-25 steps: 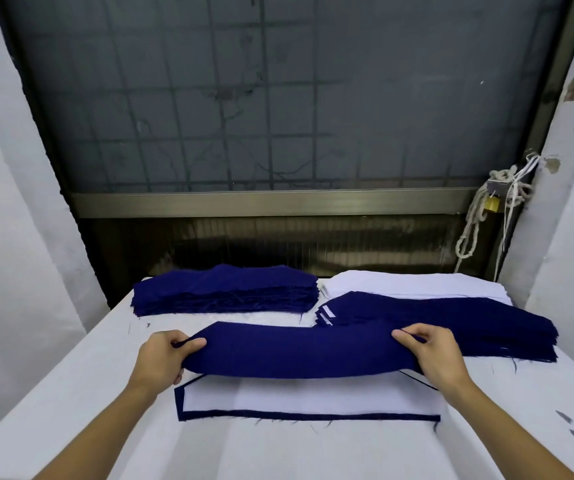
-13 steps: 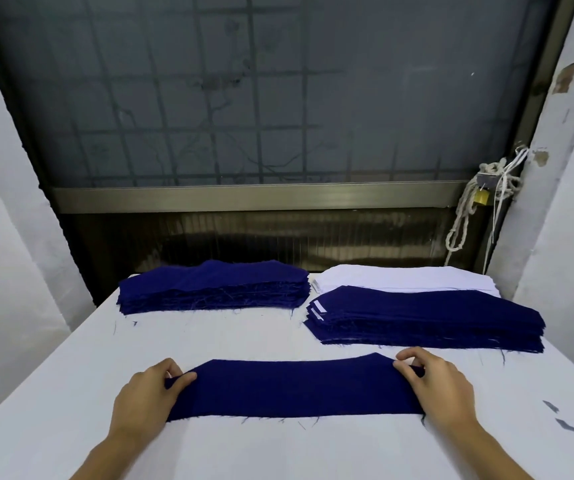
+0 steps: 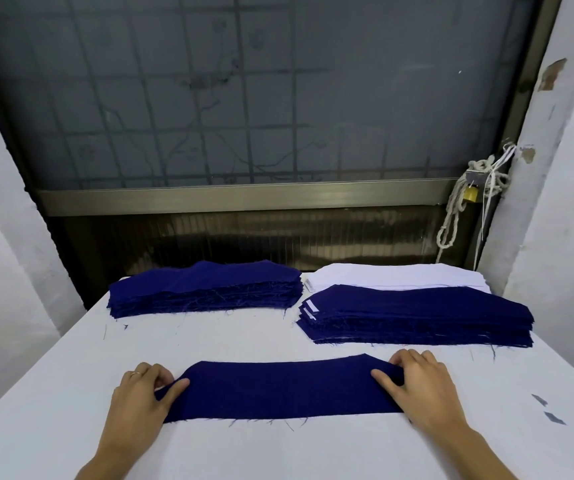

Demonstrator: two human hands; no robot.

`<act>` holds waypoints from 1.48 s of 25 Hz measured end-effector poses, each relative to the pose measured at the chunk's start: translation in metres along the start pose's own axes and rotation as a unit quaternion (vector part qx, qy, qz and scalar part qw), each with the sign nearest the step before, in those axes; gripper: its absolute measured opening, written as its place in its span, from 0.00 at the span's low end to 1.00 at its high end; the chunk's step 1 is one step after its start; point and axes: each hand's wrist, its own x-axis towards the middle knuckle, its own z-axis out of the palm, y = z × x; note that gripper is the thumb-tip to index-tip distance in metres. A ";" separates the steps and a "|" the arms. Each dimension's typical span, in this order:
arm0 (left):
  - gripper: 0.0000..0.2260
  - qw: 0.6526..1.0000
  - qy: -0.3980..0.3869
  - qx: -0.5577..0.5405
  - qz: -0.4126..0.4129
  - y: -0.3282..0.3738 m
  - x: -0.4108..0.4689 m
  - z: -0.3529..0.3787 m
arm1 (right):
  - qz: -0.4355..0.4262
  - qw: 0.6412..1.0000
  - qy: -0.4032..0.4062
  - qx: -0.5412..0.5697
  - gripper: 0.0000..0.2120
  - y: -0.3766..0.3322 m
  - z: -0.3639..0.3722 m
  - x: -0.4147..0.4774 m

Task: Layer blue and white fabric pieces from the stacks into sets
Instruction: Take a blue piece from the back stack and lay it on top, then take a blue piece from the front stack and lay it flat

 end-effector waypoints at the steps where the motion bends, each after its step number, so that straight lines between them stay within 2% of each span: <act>1: 0.12 1.000 -0.007 -0.017 -0.004 -0.001 0.000 0.000 | -0.006 1.000 -0.007 0.003 0.17 -0.001 -0.001 0.000; 3: 0.12 0.998 -0.028 -0.056 -0.023 0.000 0.000 -0.001 | -0.026 0.999 -0.011 0.041 0.13 -0.003 -0.005 -0.003; 6: 0.08 0.987 -0.043 -0.146 -0.049 0.005 -0.001 -0.007 | -0.019 0.988 -0.030 0.150 0.15 -0.001 -0.011 -0.007; 9: 0.10 0.975 -0.054 -0.212 -0.040 0.020 0.002 -0.018 | -0.022 0.959 -0.073 0.272 0.11 0.000 -0.023 -0.006; 11: 0.09 0.973 -0.062 -0.223 -0.016 0.036 0.014 -0.027 | -0.028 0.938 -0.062 0.339 0.11 0.005 -0.036 0.001; 13: 0.07 0.971 -0.073 -0.229 0.008 0.060 0.035 -0.032 | -0.036 0.934 -0.017 0.356 0.12 0.015 -0.054 0.017; 16: 0.08 0.969 -0.095 -0.221 0.062 0.103 0.072 -0.032 | -0.010 0.946 0.021 0.323 0.17 0.039 -0.083 0.053; 21: 0.11 0.967 -0.127 -0.187 0.121 0.185 0.117 -0.001 | 0.051 0.987 0.015 0.153 0.19 0.093 -0.117 0.112; 27: 0.11 0.963 -0.174 -0.154 0.134 0.271 0.141 0.054 | 0.139 0.989 0.000 0.044 0.16 0.149 -0.118 0.157; 32: 0.12 0.962 -0.237 -0.096 0.097 0.287 0.148 0.097 | 0.172 0.985 -0.026 0.009 0.19 0.167 -0.106 0.167; 35: 0.08 0.947 -0.305 -0.032 0.096 0.278 0.147 0.114 | 0.168 0.984 -0.059 -0.007 0.17 0.174 -0.096 0.163; 37: 0.06 0.943 -0.319 -0.025 0.092 0.271 0.148 0.118 | 0.162 0.984 -0.064 -0.022 0.15 0.176 -0.091 0.158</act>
